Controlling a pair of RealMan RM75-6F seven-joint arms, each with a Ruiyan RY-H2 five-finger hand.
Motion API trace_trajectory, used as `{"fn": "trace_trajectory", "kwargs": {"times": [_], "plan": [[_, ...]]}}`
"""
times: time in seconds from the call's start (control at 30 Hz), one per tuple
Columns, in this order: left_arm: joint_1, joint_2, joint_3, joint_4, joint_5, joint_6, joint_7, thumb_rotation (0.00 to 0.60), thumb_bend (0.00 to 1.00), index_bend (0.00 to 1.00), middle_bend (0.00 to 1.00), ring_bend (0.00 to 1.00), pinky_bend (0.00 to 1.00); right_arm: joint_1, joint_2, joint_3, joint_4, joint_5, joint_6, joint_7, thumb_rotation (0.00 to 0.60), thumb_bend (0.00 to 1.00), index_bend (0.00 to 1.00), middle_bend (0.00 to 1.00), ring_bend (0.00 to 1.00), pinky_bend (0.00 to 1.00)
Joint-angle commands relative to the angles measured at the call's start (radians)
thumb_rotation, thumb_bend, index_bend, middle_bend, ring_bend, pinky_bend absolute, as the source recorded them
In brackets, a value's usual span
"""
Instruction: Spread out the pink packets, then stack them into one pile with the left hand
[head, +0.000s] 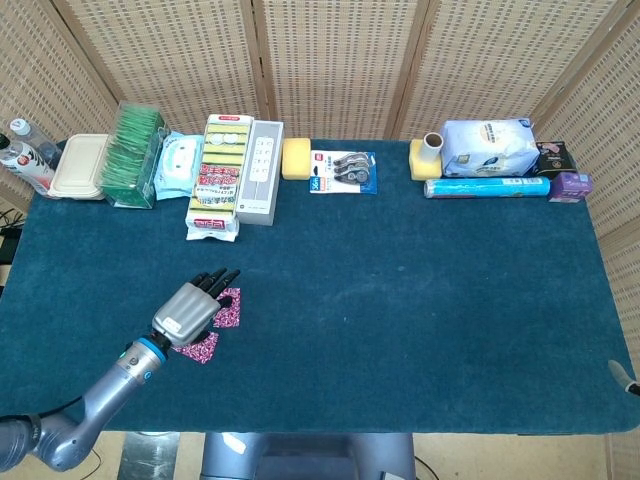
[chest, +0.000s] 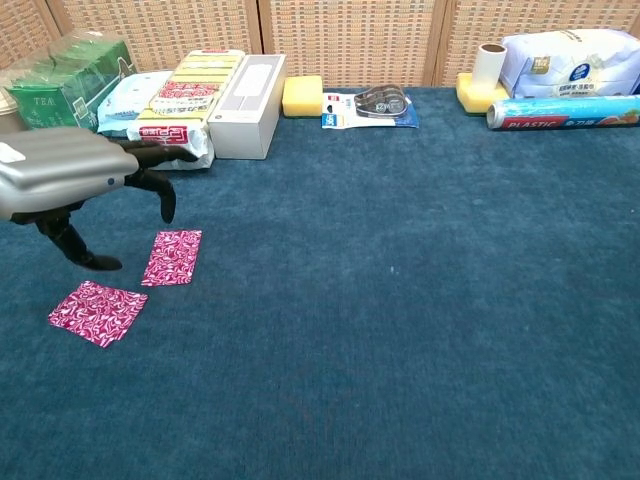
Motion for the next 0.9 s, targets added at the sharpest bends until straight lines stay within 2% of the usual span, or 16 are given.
{"fn": "trace_trajectory", "kwargs": {"times": [0.03, 0.2, 0.27, 0.57, 0.9], "plan": [[0.006, -0.037, 0.042, 0.318, 0.299, 0.052, -0.196, 0.600, 0.20, 0.31, 0.00, 0.00, 0.19, 0.001, -0.002, -0.002, -0.001, -0.004, -0.001, -0.008, 0.600, 0.23, 0.18, 0.05, 0.00, 0.00], [-0.015, -0.062, 0.054, 0.432, 0.362, 0.020, -0.176, 0.600, 0.20, 0.18, 0.00, 0.00, 0.20, 0.001, -0.004, -0.002, -0.003, -0.003, 0.000, -0.015, 0.600, 0.23, 0.18, 0.05, 0.00, 0.00], [-0.025, -0.068, 0.061, 0.466, 0.388, 0.008, -0.156, 0.600, 0.19, 0.16, 0.00, 0.00, 0.20, 0.001, -0.004, -0.001, -0.003, 0.000, 0.000, -0.016, 0.600, 0.23, 0.18, 0.05, 0.00, 0.00], [-0.038, -0.112, 0.059, 0.530, 0.437, -0.007, -0.175, 0.600, 0.20, 0.16, 0.00, 0.00, 0.21, 0.004, -0.006, -0.001, 0.000, 0.002, -0.006, -0.019, 0.600, 0.23, 0.18, 0.05, 0.00, 0.00], [-0.056, -0.157, 0.041, 0.539, 0.449, -0.064, -0.109, 0.600, 0.22, 0.16, 0.00, 0.00, 0.22, 0.004, -0.004, 0.000, 0.002, 0.005, -0.007, -0.015, 0.600, 0.23, 0.18, 0.05, 0.00, 0.00]]}}
